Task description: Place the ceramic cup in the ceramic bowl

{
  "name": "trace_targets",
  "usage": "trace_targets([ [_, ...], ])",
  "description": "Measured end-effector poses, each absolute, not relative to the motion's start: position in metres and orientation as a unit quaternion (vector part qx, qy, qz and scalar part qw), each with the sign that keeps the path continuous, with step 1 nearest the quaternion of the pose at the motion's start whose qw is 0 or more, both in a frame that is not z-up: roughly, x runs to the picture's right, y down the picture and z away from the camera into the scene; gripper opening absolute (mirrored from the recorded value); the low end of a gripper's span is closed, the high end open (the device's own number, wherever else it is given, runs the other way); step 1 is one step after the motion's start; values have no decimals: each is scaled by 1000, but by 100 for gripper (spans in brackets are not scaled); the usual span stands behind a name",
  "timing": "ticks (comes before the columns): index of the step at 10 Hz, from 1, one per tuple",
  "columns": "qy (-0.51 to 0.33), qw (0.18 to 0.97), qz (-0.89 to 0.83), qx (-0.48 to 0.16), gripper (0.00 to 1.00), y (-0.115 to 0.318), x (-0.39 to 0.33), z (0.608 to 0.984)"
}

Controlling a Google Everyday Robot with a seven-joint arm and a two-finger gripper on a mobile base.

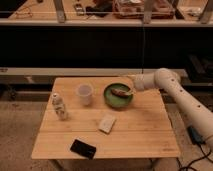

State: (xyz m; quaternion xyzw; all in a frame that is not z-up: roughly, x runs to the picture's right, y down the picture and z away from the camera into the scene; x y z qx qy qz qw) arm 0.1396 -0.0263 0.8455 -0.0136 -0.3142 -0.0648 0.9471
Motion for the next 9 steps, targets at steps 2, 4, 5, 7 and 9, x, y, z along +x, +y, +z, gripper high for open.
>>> trace_targets([
  [2, -314, 947, -65, -14, 62, -26, 140, 845],
  [4, -314, 947, -65, -13, 62, -26, 140, 845],
  [5, -314, 947, -65, -13, 62, -26, 140, 845],
  [7, -314, 947, -65, -14, 62, -26, 139, 845],
  [9, -313, 947, -70, -12, 62, -28, 139, 845],
])
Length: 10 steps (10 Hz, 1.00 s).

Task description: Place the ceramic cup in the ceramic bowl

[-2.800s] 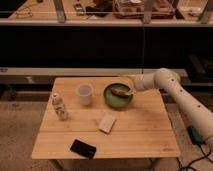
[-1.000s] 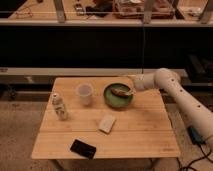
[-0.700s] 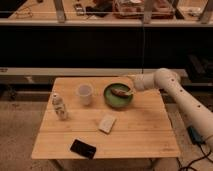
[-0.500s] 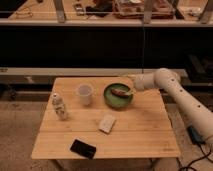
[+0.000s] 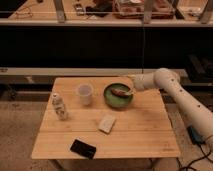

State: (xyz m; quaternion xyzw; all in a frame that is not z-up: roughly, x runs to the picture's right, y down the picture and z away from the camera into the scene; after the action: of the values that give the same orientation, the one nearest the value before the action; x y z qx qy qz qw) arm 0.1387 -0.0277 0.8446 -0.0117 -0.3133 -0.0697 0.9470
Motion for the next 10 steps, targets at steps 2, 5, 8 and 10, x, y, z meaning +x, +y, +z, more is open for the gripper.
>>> trace_targets([
  [2, -313, 943, -113, 7, 62, -37, 127, 840],
  [5, -332, 912, -233, 62, 62, -54, 86, 821],
  [8, -339, 896, -275, 82, 62, -58, 72, 813],
  [10, -339, 889, -299, 75, 62, -52, 69, 816],
])
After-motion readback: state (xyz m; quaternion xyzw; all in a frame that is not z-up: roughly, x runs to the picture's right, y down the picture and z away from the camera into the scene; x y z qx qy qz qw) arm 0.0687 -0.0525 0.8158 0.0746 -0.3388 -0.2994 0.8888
